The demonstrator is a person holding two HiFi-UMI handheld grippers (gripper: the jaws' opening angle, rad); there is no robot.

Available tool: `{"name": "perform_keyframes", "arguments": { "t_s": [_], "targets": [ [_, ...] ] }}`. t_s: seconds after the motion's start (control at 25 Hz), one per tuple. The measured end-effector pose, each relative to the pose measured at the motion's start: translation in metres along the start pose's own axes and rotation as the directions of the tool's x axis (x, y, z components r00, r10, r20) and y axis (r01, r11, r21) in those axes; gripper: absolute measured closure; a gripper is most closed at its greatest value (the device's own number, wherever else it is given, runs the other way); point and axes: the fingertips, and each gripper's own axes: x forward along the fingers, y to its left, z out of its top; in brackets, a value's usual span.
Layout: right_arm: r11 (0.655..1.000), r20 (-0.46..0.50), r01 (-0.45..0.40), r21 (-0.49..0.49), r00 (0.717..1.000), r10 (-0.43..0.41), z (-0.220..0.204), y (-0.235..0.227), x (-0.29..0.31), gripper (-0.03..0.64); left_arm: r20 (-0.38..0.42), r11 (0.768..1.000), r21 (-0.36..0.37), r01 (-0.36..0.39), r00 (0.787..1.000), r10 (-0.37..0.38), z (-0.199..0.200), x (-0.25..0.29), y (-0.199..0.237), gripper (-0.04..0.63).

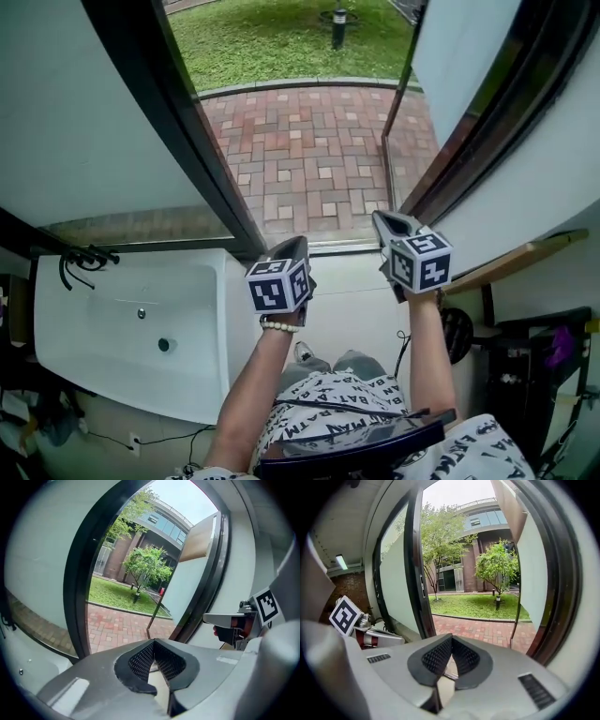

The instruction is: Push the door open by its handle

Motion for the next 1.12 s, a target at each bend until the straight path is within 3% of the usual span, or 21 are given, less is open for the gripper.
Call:
{"name": "perform_keyframes", "arguments": {
  "t_s": [0.4,0.64,0.88,1.12],
  "targets": [
    [0.999,-0.001,-0.016,0.044,1.000,0.016,-0.065,0.041,-0.072,0.617,0.001,1.000,0.009,-0.007,1.000,0.007,-0.065,-0.068,-0.031,0.595],
    [0.998,0.009,-0.047,0.031,0.999,0.047,-0.110,0.058,-0.131,0.617,0.017,0.998,0.050,-0.044,0.999,0.043,-0.117,-0.107,-0.069,0.595],
    [0.999,0.022,-0.049,0.010,0.999,0.048,-0.141,0.093,-0.191,0.617,0.030,0.997,0.034,-0.064,0.998,0.063,-0.161,-0.166,-0.090,0.595],
    [0.998,0.020,-0.064,0.008,0.998,0.064,-0.159,0.112,-0.216,0.617,0.053,0.997,0.029,-0.070,0.996,0.069,-0.177,-0.198,-0.103,0.595]
  ]
}}
